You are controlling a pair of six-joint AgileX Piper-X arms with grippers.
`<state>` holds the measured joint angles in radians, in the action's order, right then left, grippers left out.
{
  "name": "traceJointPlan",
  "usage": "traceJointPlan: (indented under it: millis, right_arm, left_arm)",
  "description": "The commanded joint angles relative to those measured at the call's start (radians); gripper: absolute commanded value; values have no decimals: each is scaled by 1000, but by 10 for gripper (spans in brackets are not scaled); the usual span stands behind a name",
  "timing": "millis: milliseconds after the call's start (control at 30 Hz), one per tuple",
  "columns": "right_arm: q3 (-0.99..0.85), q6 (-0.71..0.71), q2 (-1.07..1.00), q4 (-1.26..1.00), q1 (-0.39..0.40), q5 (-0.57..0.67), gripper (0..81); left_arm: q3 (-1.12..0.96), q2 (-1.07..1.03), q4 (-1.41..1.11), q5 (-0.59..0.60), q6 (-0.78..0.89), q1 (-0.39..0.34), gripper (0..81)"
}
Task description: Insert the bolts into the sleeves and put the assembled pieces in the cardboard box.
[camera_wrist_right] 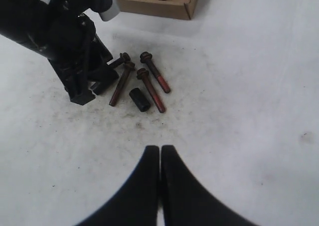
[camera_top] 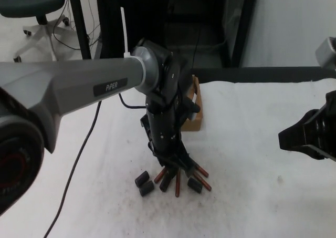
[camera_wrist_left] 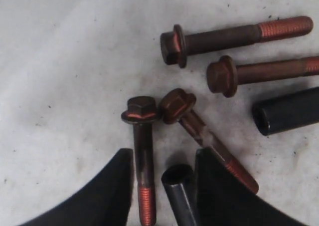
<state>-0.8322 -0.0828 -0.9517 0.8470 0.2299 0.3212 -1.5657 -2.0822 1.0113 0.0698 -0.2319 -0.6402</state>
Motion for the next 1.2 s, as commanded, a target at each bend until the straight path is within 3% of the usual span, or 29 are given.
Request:
traceJointPlan:
  millis: [0, 1167]
  right_arm:
    - [-1, 6, 9, 2, -3, 15, 8]
    - [-1, 8, 9, 2, -3, 15, 8]
  left_arm:
    - [-8, 4, -32, -13, 8, -3, 380]
    - [-8, -52, 21, -39, -8, 21, 380]
